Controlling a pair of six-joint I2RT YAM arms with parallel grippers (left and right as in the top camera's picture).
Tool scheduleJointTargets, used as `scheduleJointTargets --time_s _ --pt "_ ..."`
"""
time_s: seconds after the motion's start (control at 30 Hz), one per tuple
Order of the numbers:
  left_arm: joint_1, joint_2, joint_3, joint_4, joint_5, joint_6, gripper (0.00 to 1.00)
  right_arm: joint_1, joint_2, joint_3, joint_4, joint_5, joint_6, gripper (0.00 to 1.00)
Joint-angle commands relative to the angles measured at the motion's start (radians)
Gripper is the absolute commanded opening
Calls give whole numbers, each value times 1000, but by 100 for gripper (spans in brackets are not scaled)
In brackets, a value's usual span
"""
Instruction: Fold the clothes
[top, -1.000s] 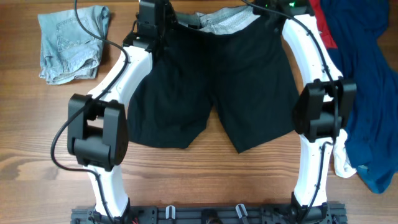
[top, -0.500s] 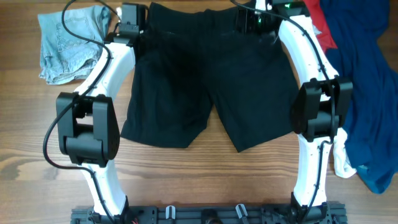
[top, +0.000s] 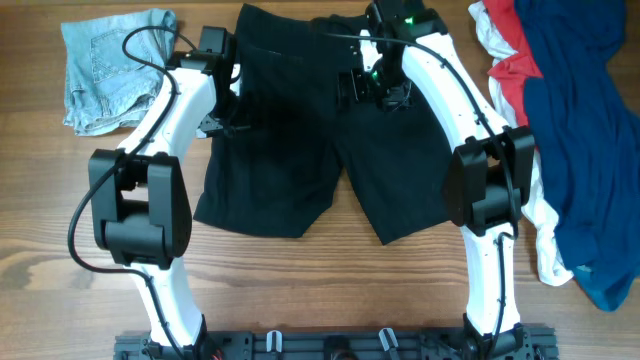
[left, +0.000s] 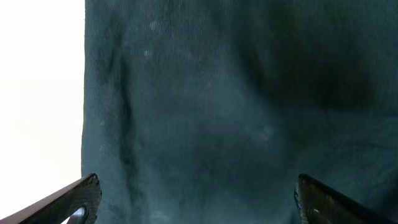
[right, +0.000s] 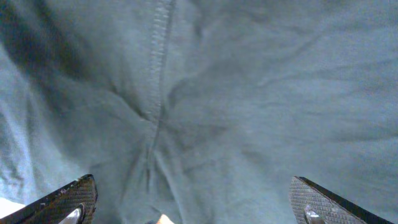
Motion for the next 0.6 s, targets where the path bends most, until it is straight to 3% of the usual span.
scheduleJointTargets --time_s 0.0,0.2,0.4,0.57 --pt "65 -34 35 24 0 10 100 -2 -36 -34 14 59 34 99" --pt "234 -89 95 27 61 4 100 62 -36 -210 201 63 48 99" --pt "257 -89 95 17 61 8 100 138 -35 -329 318 225 68 100" --pt "256 -89 95 12 61 8 100 81 -34 -428 317 341 70 100"
